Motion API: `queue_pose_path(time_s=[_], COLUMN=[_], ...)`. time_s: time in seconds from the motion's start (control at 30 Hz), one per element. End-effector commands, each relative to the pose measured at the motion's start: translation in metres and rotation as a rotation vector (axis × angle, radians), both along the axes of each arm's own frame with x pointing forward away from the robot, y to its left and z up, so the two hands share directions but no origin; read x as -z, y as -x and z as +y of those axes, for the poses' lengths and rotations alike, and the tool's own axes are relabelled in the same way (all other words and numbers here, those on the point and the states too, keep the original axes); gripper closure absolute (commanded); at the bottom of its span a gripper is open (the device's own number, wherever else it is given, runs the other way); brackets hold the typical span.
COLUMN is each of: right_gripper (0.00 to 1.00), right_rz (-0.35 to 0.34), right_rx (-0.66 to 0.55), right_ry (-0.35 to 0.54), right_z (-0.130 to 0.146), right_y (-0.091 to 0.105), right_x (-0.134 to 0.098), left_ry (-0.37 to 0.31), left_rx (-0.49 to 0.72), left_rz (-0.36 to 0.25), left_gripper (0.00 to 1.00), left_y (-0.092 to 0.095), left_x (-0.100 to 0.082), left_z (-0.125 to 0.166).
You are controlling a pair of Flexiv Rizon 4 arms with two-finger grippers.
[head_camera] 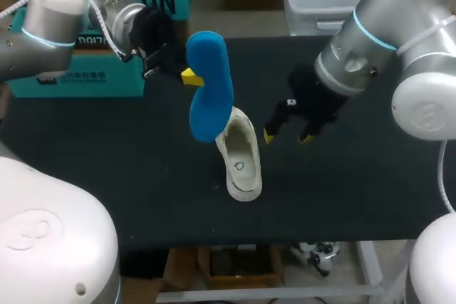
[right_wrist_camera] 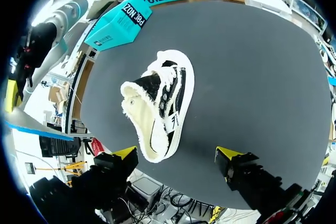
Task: Open the shoe tongue, take the insole out of the shoe, put the insole back into the shoe, and pack the shoe into the shoebox
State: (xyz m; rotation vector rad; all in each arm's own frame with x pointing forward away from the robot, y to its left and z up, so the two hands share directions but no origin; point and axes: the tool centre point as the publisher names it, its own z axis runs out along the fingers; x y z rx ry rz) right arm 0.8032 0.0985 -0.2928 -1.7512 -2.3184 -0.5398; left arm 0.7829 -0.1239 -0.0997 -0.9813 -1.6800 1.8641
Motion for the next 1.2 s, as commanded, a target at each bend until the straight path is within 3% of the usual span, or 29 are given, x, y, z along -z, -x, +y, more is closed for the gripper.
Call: queue_pose_path(time_s=[0.03, 0.17, 0.4, 0.47, 0.53, 0.67, 0.73, 0.8, 1.2], right_gripper=[0.0, 0.0, 0.0, 0.0, 0.0, 0.0, 0.0, 0.0, 0.0], right_rz=[0.009, 0.009, 0.009, 0.078, 0.152, 0.366, 0.421, 0.436, 0.436], right_rx=[-0.005, -0.005, -0.005, 0.044, 0.114, 0.237, 0.264, 0.254, 0.254], right_ry=[0.001, 0.001, 0.001, -0.039, -0.038, -0.08, -0.068, -0.045, -0.045], right_z=[-0.002, -0.002, -0.002, -0.003, -0.004, 0.003, 0.007, 0.01, 0.01], right_y=[-0.002, -0.002, -0.002, -0.002, -0.001, 0.008, 0.013, 0.017, 0.017], right_x=[-0.003, -0.003, -0.003, -0.003, -0.006, -0.01, -0.016, -0.027, -0.027], left_ry=[-0.003, -0.007, -0.003, 0.01, 0.006, -0.01, -0.014, -0.01, 0.037], left_rx=[0.019, -0.002, -0.012, -0.011, -0.033, -0.053, -0.066, -0.062, -0.06], left_rz=[-0.125, -0.322, -0.5, -0.548, -0.584, -0.645, -0.68, -0.696, -0.79], left_gripper=[1.0, 1.0, 1.0, 1.0, 1.0, 1.0, 1.0, 1.0, 1.0], left_y=[0.029, 0.06, 0.074, 0.074, 0.072, 0.069, 0.068, 0.067, 0.069], left_x=[0.008, 0.029, 0.071, 0.077, 0.083, 0.09, 0.092, 0.092, 0.111], left_z=[0.0, 0.001, -0.016, -0.022, -0.03, -0.044, -0.049, -0.051, -0.046])
